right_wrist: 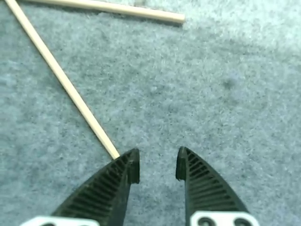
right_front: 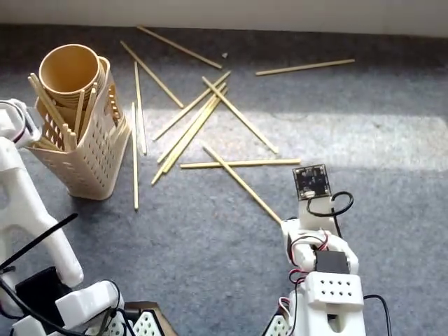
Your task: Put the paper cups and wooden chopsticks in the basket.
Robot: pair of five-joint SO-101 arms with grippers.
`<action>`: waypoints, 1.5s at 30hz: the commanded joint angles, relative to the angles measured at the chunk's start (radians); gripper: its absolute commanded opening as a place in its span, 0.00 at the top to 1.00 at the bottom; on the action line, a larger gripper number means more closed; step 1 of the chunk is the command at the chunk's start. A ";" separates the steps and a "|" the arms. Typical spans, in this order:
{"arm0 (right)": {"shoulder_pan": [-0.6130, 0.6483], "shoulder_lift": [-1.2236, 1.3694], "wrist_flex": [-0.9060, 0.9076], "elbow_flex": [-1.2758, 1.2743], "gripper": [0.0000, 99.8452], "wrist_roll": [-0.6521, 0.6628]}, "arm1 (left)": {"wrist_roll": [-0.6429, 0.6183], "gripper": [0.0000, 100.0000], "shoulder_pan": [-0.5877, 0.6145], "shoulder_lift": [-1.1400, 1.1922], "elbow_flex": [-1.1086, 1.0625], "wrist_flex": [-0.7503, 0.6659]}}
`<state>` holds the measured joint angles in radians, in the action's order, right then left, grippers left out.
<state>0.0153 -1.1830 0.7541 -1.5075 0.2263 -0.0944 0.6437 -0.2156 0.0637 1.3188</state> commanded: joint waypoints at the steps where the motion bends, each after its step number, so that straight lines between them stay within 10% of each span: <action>1: 0.008 -0.015 -0.021 0.005 0.86 0.014 | 0.034 0.70 0.004 -0.016 0.160 0.051; 12: 0.005 -0.015 -0.021 0.005 0.86 0.014 | 0.034 0.70 -0.028 -0.016 0.862 0.313; 19: -0.019 -0.016 -0.012 0.015 0.86 0.012 | 0.086 0.70 -0.401 -0.018 1.175 0.456; 29: -0.217 -0.234 0.386 0.272 0.86 0.006 | 0.434 0.70 -0.908 -0.004 0.460 0.370; 37: -0.272 -0.671 0.432 0.097 0.86 0.028 | 0.562 0.70 -0.878 -0.004 -0.162 -0.184; 45: -0.272 -0.613 0.352 -0.044 0.86 0.051 | 0.460 0.70 -0.742 0.208 -0.252 -0.371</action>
<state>-0.2470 -1.7998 1.1347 -1.5489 0.2631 0.4242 -0.1481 -0.0898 -0.2110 0.9920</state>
